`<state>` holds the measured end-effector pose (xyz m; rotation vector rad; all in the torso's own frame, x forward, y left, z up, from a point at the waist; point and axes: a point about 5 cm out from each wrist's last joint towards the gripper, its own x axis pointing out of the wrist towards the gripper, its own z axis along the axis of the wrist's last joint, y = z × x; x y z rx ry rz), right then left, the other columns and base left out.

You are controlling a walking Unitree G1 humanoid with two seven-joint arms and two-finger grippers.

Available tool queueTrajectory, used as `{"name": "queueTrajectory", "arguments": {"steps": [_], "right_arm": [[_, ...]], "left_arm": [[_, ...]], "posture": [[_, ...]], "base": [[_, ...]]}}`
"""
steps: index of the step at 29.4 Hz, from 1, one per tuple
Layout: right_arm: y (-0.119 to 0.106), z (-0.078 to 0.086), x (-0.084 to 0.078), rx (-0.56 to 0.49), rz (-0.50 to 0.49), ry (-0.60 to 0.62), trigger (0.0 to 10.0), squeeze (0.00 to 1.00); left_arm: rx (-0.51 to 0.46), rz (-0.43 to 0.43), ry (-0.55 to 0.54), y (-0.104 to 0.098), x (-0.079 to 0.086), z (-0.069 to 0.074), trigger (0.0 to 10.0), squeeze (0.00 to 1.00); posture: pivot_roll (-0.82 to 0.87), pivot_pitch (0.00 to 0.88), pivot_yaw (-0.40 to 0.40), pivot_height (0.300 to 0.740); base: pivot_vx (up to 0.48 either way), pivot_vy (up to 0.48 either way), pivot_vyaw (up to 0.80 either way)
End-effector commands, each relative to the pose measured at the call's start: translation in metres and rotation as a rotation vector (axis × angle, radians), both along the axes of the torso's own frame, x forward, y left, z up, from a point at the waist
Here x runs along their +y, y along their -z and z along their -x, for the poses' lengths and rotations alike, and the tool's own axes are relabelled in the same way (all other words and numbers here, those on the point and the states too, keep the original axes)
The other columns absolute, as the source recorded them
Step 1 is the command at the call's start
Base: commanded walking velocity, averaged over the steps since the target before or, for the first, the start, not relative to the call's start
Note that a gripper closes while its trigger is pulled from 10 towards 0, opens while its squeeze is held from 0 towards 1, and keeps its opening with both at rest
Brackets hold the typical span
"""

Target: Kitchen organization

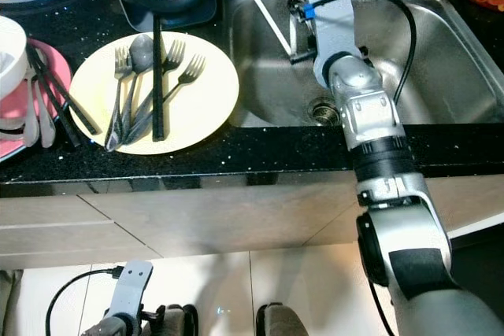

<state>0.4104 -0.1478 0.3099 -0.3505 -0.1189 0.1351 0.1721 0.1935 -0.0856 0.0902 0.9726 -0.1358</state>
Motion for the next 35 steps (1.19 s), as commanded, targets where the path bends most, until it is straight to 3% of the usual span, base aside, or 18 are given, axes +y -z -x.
{"name": "queueTrajectory", "arguments": {"steps": [1, 4, 5, 8, 15, 21, 23, 24, 26, 27, 28, 35], "right_arm": [[0.001, -0.003, -0.003, 0.001, 0.049, 0.015, 10.0, 0.00], [0.007, -0.011, -0.005, 0.032, 0.276, 0.074, 10.0, 0.00], [0.007, -0.011, -0.005, 0.032, 0.276, 0.074, 10.0, 0.00], [0.018, -0.014, -0.009, 0.093, 0.407, 0.104, 10.0, 0.00], [0.023, -0.016, -0.019, 0.150, 0.445, 0.162, 10.0, 0.00], [0.029, -0.017, -0.004, 0.194, 0.423, -0.026, 10.0, 0.00], [0.032, -0.017, -0.003, 0.211, 0.458, -0.043, 10.0, 0.00], [0.034, -0.017, -0.003, 0.226, 0.478, -0.051, 10.0, 0.05], [0.040, -0.016, -0.002, 0.265, 0.501, -0.087, 10.0, 0.73], [0.040, -0.016, -0.002, 0.265, 0.501, -0.087, 10.0, 0.73], [0.042, -0.016, 0.000, 0.284, 0.509, -0.119, 10.0, 1.00], [0.032, -0.017, -0.001, 0.246, 0.458, -0.122, 10.0, 1.00]], "left_arm": [[0.348, 0.047, 0.008, 0.033, -0.013, 0.094, 10.0, 0.00], [0.354, 0.049, 0.009, 0.034, -0.013, 0.096, 10.0, 0.00], [0.354, 0.049, 0.009, 0.034, -0.013, 0.096, 10.0, 0.00], [0.357, 0.049, 0.008, 0.034, -0.013, 0.096, 10.0, 0.00], [0.355, 0.048, 0.004, 0.034, -0.014, 0.096, 10.0, 0.00], [0.351, 0.049, -0.004, 0.034, -0.014, 0.095, 10.0, 0.00], [0.350, 0.048, -0.004, 0.034, -0.014, 0.094, 10.0, 0.00], [0.350, 0.048, -0.003, 0.034, -0.014, 0.094, 10.0, 0.00], [0.348, 0.048, -0.003, 0.034, -0.015, 0.093, 10.0, 0.00], [0.348, 0.048, -0.003, 0.034, -0.015, 0.093, 10.0, 0.00], [0.347, 0.048, -0.003, 0.034, -0.015, 0.093, 10.0, 0.00], [0.339, 0.047, -0.005, 0.033, -0.015, 0.089, 10.0, 0.00]], "posture": [[0.00, 0.326, -0.124, 0.740], [0.01, 0.337, -0.127, 0.740], [0.01, 0.337, -0.127, 0.740], [0.01, 0.334, -0.129, 0.740], [0.01, 0.334, -0.133, 0.740], [0.02, 0.318, -0.132, 0.740], [0.02, 0.311, -0.131, 0.740], [0.02, 0.310, -0.132, 0.740], [0.03, 0.304, -0.131, 0.740], [0.03, 0.304, -0.131, 0.740], [0.03, 0.302, -0.131, 0.740], [0.03, 0.291, -0.123, 0.740]], "base": [[0.000, 0.000, 0.00], [0.000, 0.000, 0.00], [0.000, 0.000, 0.00], [0.000, 0.000, 0.00], [0.000, 0.000, 0.00], [0.000, 0.000, 0.00], [0.000, 0.000, 0.00], [0.000, 0.000, 0.00], [0.000, 0.000, 0.00], [0.000, 0.000, 0.00], [0.000, 0.000, 0.00], [0.000, 0.000, 0.00]]}}
